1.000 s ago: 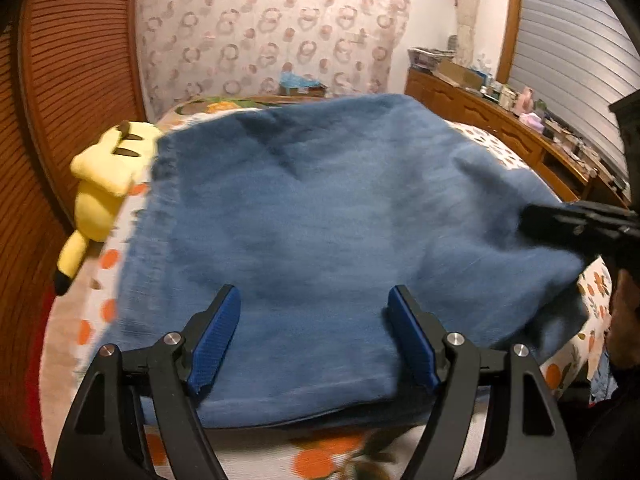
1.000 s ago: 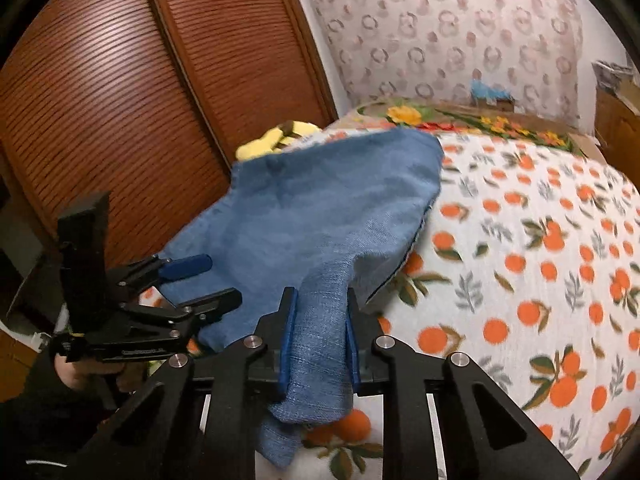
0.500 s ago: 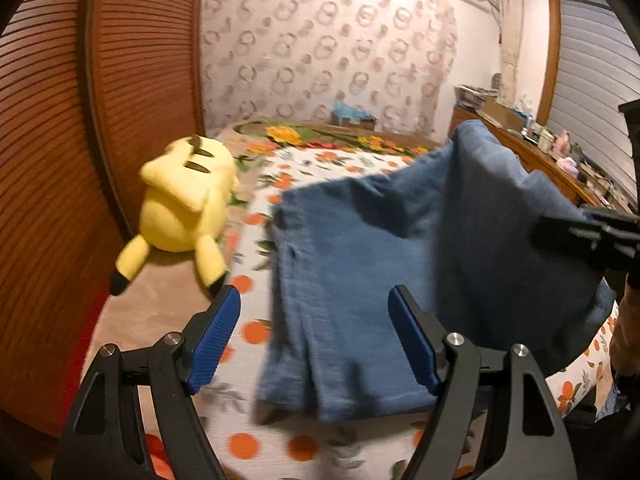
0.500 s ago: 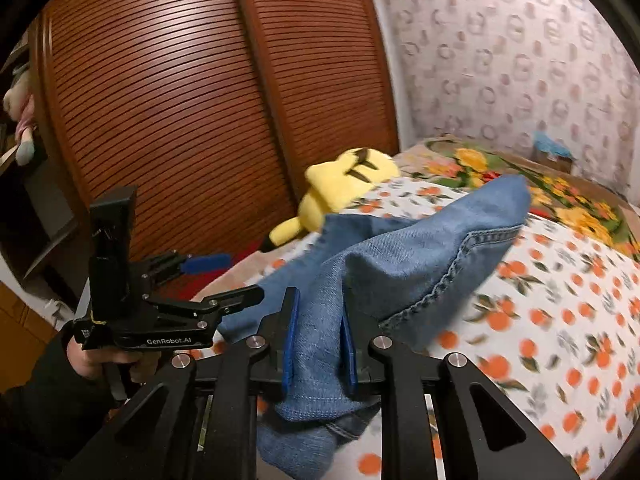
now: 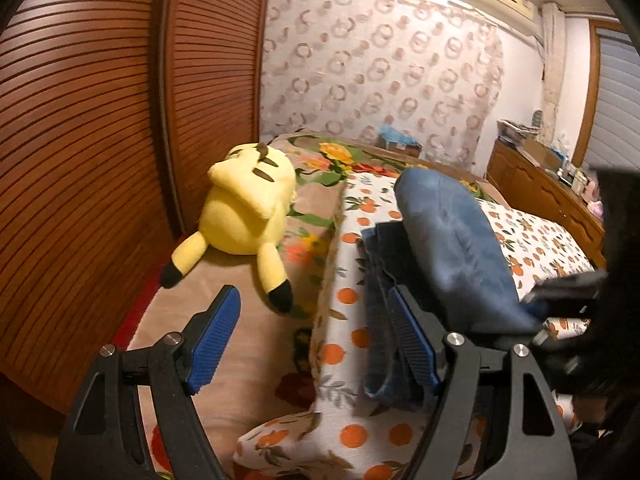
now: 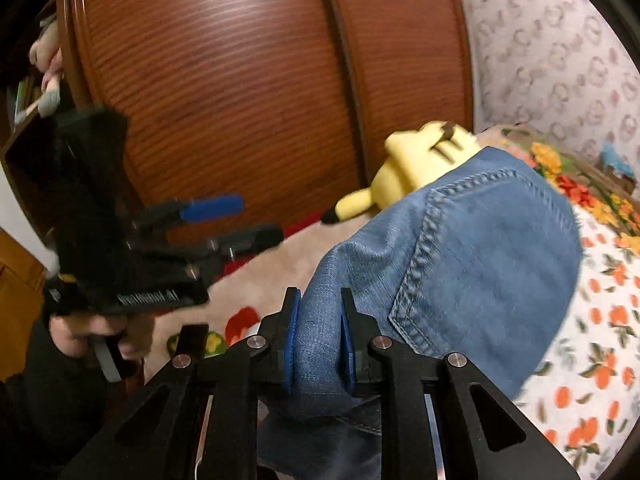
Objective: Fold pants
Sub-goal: 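Grasp the jeans edge with the right gripper and lift it, then fold the lifted jeans over onto the stack with the right gripper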
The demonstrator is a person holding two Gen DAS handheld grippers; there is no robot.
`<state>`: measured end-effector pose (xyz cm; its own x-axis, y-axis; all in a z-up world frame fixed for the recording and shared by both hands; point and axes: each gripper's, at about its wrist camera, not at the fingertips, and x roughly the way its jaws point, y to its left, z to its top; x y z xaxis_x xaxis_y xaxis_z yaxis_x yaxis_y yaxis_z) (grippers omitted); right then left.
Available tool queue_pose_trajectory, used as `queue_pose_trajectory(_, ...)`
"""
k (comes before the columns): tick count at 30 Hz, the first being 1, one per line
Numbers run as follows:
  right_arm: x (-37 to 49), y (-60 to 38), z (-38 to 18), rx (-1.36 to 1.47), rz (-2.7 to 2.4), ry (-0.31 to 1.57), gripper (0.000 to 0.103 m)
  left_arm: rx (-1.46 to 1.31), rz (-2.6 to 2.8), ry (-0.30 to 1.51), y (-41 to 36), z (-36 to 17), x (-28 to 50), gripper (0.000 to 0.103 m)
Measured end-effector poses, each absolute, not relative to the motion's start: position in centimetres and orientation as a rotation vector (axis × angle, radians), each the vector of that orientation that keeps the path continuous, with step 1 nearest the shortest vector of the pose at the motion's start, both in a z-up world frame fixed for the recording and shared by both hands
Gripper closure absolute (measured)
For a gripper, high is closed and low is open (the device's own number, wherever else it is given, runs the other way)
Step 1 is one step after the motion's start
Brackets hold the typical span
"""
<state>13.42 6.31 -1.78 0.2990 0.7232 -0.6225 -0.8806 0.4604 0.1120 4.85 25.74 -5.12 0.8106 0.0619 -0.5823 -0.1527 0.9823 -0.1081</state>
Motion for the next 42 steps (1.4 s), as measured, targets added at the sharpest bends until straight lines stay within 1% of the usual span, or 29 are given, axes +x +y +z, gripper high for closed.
queue_pose_trajectory(3, 14.8, 7.1, -3.8, -0.298, 1.065, 0.717, 0.084, -0.161, 0.124, 0.616, 26.1, -5.2, 4.6, 0.026)
queue_pose_trajectory(5, 15.5, 6.8, -4.1, -0.278, 1.057, 0.736, 0.083, -0.160, 0.123, 0.616, 26.1, -5.3, 4.6, 0.026)
queue_pose_trajectory(7, 16.1, 6.5, -3.7, -0.238, 1.061, 0.752, 0.080, -0.158, 0.119, 0.616, 26.1, -5.3, 4.6, 0.026)
queue_pose_trajectory(9, 16.7, 5.9, -2.9, -0.219, 1.055, 0.752, 0.073, -0.155, 0.114, 0.616, 26.0, -5.2, 4.7, 0.026)
queue_pose_trajectory(15, 15.5, 4.3, -0.4, -0.207, 1.034, 0.661, 0.064, -0.141, 0.092, 0.610, 24.7, -4.6, 5.0, 0.026)
queue_pose_trajectory(22, 14.2, 1.3, 0.7, -0.248, 0.933, 0.553, 0.063, -0.106, 0.040, 0.601, 22.0, -3.5, 5.7, 0.026)
queue_pose_trajectory(31, 14.2, 0.2, -0.4, -0.258, 0.837, 0.531, 0.062, -0.054, -0.026, 0.640, 17.9, -4.4, 7.0, 0.026)
queue_pose_trajectory(32, 14.4, 0.1, -0.7, -0.254, 0.832, 0.539, 0.062, -0.044, -0.029, 0.647, 17.5, -4.7, 7.2, 0.026)
queue_pose_trajectory(36, 15.1, 0.4, -1.1, -0.252, 0.815, 0.570, 0.054, -0.036, -0.036, 0.675, 16.9, -5.6, 7.8, 0.026)
queue_pose_trajectory(39, 16.0, 1.0, -1.4, -0.242, 0.804, 0.581, 0.051, -0.031, -0.035, 0.698, 16.8, -6.3, 8.3, 0.026)
queue_pose_trajectory(42, 17.1, 1.5, -1.6, -0.238, 0.801, 0.599, 0.049, -0.028, -0.030, 0.721, 16.8, -7.1, 8.6, 0.026)
